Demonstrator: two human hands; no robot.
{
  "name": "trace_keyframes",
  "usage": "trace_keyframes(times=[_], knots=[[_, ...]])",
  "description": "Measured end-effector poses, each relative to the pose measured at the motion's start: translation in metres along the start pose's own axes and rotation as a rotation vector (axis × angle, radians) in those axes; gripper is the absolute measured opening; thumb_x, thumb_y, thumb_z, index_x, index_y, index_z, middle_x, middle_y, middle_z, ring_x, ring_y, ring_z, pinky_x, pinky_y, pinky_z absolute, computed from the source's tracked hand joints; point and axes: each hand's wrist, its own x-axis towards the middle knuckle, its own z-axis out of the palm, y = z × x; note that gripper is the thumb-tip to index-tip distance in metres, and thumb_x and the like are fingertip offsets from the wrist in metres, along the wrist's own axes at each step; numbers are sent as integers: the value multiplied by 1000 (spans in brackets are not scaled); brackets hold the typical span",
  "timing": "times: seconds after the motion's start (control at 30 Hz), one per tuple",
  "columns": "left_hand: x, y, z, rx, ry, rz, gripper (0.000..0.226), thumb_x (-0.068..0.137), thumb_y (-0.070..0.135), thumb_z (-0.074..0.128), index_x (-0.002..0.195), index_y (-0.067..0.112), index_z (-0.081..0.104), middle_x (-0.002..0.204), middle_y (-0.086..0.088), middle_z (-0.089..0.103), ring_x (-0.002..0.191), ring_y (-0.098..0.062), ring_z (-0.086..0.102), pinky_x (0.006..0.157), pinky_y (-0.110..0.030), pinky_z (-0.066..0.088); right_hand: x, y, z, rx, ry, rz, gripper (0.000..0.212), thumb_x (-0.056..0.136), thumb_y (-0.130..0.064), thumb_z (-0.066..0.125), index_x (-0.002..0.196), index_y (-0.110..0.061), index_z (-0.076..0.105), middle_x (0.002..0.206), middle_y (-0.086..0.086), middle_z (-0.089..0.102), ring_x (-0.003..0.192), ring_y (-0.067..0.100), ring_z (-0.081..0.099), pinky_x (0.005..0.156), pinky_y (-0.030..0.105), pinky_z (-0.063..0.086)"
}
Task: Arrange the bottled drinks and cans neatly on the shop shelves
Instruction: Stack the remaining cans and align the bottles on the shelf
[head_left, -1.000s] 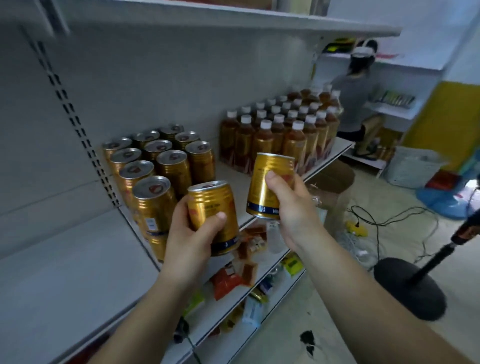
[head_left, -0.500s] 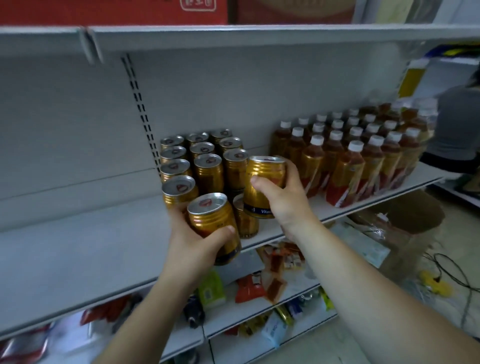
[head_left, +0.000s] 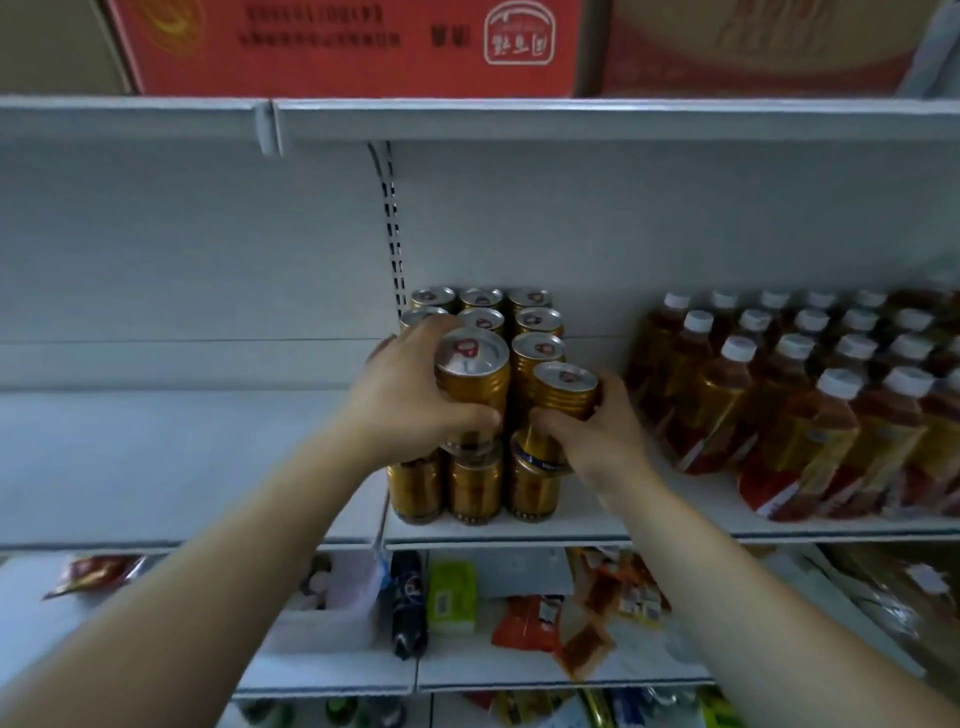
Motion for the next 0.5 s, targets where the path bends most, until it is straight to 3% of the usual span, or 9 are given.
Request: trace_keyframes(times=[0.13,0.23,0.33,0.5], knots=[[17,-8,11,242,-71,-60,91,61,58,74,139,33,35,139,5,48,127,-19,42,110,-46,29,11,10,-2,-65,-48,-29,59,71,-8,80,115,-24,45,97,-14,58,91,4,59,73,22,47],[22,-13,23,422,-130,-55,89,63,63,69,139,33,33,145,3,41,133,-19,36,111,-46,25,16,17,-5,-135,-84,-93,58,70,-10,82,108,-30,44,99,-17,56,89,-7,54,70,15,42],[22,-14,30,596,-157,-27,92,67,67,65,143,30,27,151,1,29,138,-22,27,110,-45,22,21,27,-7,-148,-113,-122,66,69,-14,83,113,-40,41,110,-19,56,101,-4,55,82,20,46],[30,-24,22,604,-239,-7,111,64,72,63,148,33,2,159,2,3,144,-24,17,112,-49,22,24,28,-8,-205,-233,-173,72,74,-20,82,123,-46,37,112,-30,53,104,-15,50,89,15,42]])
